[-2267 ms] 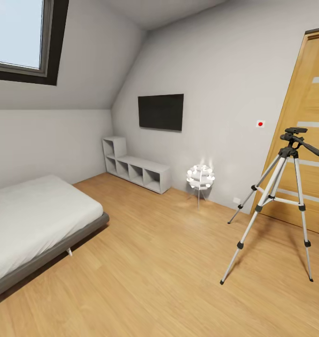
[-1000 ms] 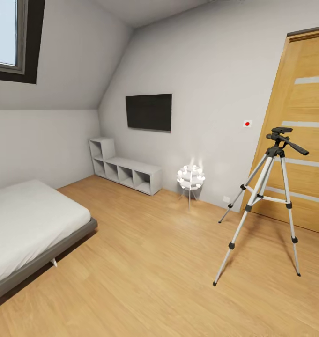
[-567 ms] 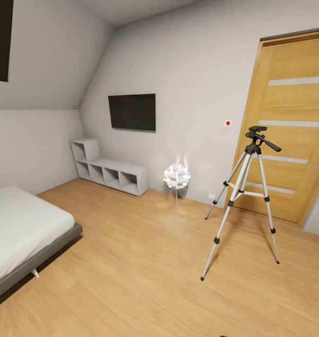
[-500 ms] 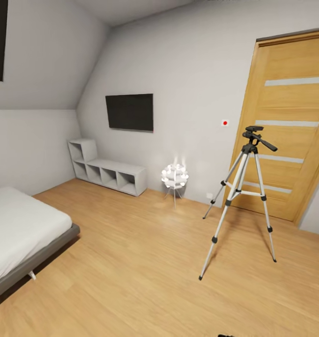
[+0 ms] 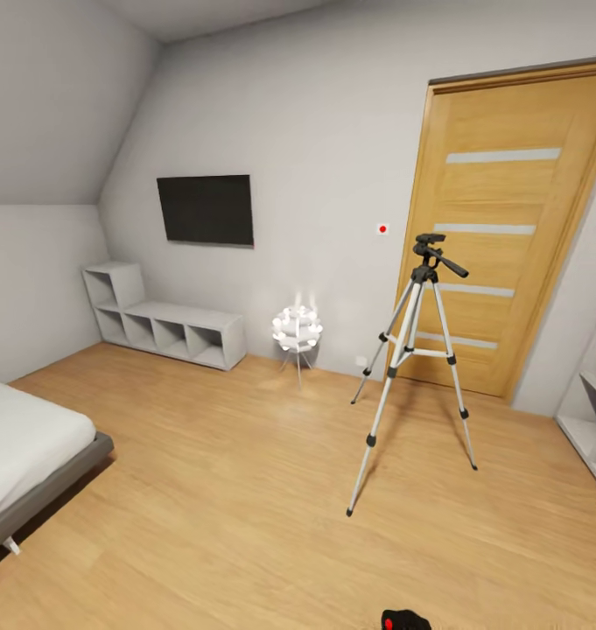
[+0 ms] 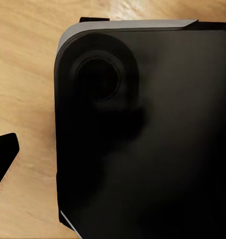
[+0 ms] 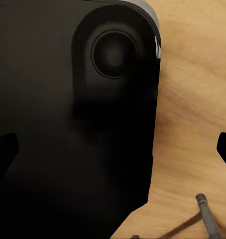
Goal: Attach the digital camera to the camera tripod in the bedroom.
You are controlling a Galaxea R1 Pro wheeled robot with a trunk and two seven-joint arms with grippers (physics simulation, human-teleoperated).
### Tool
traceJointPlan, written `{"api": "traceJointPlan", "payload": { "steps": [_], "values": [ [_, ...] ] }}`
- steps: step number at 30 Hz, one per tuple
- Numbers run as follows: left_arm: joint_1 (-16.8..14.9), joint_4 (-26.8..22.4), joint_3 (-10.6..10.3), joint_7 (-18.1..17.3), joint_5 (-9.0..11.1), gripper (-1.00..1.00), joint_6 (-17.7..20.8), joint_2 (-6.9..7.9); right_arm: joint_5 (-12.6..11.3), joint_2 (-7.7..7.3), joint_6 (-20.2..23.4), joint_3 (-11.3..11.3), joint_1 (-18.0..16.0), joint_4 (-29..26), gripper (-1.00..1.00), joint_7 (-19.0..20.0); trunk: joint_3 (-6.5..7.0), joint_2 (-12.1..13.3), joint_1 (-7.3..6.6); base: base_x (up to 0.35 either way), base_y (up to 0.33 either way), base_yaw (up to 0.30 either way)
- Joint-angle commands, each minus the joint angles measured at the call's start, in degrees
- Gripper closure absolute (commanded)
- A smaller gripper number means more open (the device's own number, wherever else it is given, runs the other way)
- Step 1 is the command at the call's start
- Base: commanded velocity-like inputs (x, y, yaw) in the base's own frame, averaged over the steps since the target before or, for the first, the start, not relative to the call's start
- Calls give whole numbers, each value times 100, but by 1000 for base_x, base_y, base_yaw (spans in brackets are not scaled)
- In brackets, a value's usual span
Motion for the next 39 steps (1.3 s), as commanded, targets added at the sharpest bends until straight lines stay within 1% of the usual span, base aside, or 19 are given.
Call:
{"api": "traceJointPlan", "payload": {
  "steps": [1,33,35,39],
  "values": [
    [-2,1,4,0,18,-100,-19,-1,9,1,-7,4,-4,3,-100,-7,-6,-3,0,0,0,-242],
    [-2,5,2,6,27,-100,-17,8,18,11,-7,6,-4,3,-100,-7,-6,-3,0,0,0,-242],
    [-2,5,2,7,37,-100,-17,8,19,11,-7,6,-4,3,-100,-7,-6,-3,0,0,0,-242],
    [-2,5,-2,4,151,-100,-17,8,14,6,-4,6,-4,3,-100,-7,-6,-3,0,0,0,-168]
  ]
}}
